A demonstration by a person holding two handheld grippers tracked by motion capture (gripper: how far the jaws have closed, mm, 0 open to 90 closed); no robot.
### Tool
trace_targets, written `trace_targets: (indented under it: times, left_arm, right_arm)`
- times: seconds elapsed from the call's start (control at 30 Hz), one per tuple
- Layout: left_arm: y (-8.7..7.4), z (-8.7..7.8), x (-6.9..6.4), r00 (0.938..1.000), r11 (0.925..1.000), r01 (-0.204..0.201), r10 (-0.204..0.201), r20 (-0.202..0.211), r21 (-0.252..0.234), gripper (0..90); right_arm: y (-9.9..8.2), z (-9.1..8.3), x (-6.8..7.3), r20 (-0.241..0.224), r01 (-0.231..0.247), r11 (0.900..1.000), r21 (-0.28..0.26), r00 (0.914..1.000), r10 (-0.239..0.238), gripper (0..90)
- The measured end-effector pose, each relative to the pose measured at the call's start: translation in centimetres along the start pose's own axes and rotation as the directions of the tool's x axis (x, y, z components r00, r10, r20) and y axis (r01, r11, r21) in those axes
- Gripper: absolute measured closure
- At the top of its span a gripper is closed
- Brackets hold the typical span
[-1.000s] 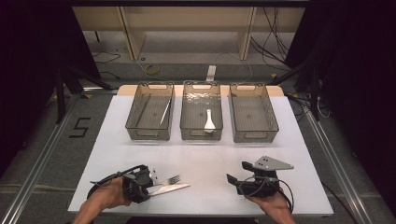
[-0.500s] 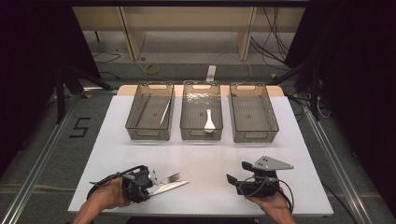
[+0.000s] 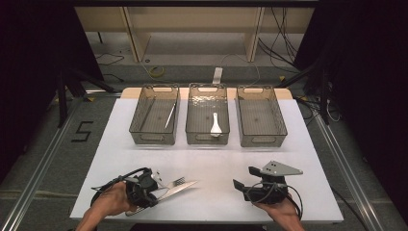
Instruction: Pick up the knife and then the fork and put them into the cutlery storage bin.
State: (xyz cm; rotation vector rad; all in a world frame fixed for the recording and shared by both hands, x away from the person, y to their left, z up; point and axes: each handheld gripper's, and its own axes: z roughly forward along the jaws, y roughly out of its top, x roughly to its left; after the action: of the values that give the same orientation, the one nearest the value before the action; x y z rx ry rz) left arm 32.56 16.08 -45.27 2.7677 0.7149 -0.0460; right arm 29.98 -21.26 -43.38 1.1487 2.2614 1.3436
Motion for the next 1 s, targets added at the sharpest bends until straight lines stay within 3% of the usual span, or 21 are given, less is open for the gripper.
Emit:
trace_targets:
  times: [0.13, 0.37, 0.63, 0.87, 1.0]
  left_arm:
    - [0.5, -0.2, 0.1, 0.9992, 0.9998, 0.018, -0.018, 0.036, -0.009, 79.8]
    - [1.8, -0.3, -0.4, 0.9978, 0.9997, 0.011, -0.009, 0.065, -0.023, 79.9]
    - [3.4, -0.2, -0.5, 0.9948, 1.0000, 0.003, -0.003, 0.102, 0.001, 79.9]
    - [5.5, -0.1, -1.5, 0.9885, 0.9995, -0.029, 0.027, 0.149, 0.012, 79.9]
    - [6.9, -0.1, -1.9, 0.9851, 0.9984, -0.052, 0.048, 0.165, 0.022, 79.9]
  right_arm:
    - [0.1, 0.0, 0.4, -0.015, 0.017, 0.9998, -0.004, 0.9997, -0.017, 25.9]
    - [0.5, 0.5, 2.0, -0.059, 0.073, 0.9973, -0.002, 0.9956, -0.073, 25.9]
    - [0.8, 0.5, 3.0, -0.100, 0.106, 0.9942, -0.016, 0.9892, -0.107, 26.0]
    - [1.0, 0.8, 5.2, -0.147, 0.196, 0.9805, -0.015, 0.9695, -0.196, 26.1]
    - [0.9, 1.3, 6.5, -0.156, 0.265, 0.9642, -0.002, 0.9523, -0.262, 26.0]
